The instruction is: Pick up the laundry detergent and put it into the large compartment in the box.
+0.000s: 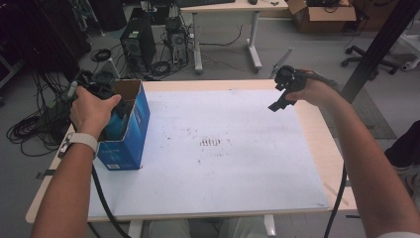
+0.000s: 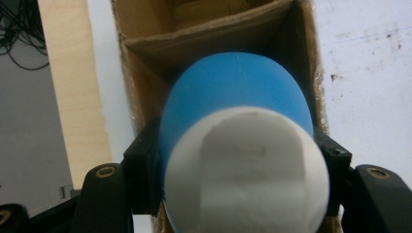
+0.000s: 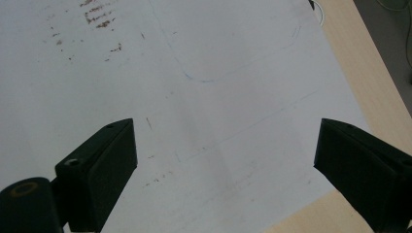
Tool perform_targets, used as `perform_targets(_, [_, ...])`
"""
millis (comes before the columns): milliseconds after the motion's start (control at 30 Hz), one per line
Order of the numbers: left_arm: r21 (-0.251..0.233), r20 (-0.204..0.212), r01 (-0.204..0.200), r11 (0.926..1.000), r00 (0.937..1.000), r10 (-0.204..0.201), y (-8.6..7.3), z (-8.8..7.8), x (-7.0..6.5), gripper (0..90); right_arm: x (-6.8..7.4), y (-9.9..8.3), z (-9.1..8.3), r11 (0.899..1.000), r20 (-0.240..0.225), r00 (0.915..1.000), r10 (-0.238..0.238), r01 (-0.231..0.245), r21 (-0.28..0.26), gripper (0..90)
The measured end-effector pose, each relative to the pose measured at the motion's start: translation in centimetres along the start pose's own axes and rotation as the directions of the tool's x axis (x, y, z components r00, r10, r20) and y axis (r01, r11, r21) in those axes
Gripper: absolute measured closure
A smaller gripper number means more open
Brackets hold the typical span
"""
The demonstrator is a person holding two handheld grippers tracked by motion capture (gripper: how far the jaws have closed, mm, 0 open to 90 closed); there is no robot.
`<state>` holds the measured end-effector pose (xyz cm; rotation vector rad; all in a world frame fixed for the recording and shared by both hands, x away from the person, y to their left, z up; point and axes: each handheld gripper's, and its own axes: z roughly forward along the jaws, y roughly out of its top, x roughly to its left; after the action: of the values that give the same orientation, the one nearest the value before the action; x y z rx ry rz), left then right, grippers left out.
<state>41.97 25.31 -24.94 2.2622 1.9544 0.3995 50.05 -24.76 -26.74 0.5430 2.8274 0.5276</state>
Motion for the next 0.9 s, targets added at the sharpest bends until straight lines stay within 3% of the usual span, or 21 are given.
perform_targets(600, [0.052, 0.013, 0.003, 0.9986, 0.9999, -0.004, -0.7, 3.0, 0.0, 37.6, 0.0, 0.0, 0.1, 1.0, -0.002, 1.0, 0.0, 0.0, 0.007, 8.2])
perform_targets(900, [0.049, 0.016, 0.018, 0.9987, 0.9997, -0.019, -0.6, 3.3, 0.3, 37.5, -0.1, 0.0, 0.4, 1.0, -0.003, 1.0, -0.001, 0.001, 0.011, 8.2])
